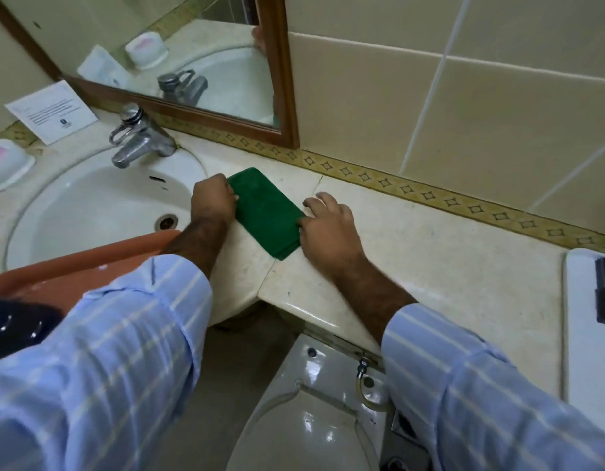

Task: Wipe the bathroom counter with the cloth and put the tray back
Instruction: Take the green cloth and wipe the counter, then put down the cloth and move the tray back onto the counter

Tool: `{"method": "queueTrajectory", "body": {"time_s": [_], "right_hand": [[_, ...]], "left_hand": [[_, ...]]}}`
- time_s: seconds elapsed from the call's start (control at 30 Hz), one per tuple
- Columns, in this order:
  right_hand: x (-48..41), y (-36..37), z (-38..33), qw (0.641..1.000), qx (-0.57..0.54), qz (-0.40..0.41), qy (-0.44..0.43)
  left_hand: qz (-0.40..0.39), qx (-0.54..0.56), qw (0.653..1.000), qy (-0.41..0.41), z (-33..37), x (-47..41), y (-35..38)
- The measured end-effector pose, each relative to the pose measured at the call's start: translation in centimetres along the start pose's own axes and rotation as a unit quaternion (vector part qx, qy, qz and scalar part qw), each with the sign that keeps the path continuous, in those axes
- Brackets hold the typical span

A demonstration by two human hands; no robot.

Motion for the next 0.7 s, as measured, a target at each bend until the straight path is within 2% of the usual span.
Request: {"method": "queueTrajectory", "body": {"time_s": [0.07,0.17,0.27,0.33,0.43,0.53,0.7], "right_hand": [[0.3,0.1,0.1,0.999,0.021,-0.013,-0.034],[0.5,-0.8,0.8,0.995,-0.041,-0.077,-0.038],[2.7,-2.3,2.8,0.994,-0.038,-0.106,-0.01],[5.1,-2.8,5.2,0.992,-0.03,-0.113,0.046],[10.6,-3.8,9.4,0.982,-0.043,-0.09,0.158],[17.0,-4.5,13.3,0.964,-0.056,-0.07,0.251],[28.3,-4.8,17.6,0.923,-0.063,-0.029,0.378]], "left_hand": [[0.013,-0.047,0.999,-0.005,-0.1,0.1,0.6],[0.008,-0.119,0.992,-0.032,1.3,0.8,0.2],[-0.017,-0.074,0.996,0.036,3.0,2.1,0.2],[-0.044,-0.026,0.992,0.118,4.9,4.1,1.0],[-0.105,-0.027,0.968,0.225,9.7,8.1,2.6],[-0.159,-0.038,0.941,0.298,15.3,11.6,4.7],[-0.198,-0.066,0.881,0.424,25.4,18.0,8.0]]}}
Point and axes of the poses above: each hand's wrist, its own x-axis away from the middle knuckle, its own y-axis out of the palm, z = x × y, the point moved 2 cm from there along -x, towards the middle knuckle, and after that the axes turned 13 degrees about -z, right-handed, at the moved point
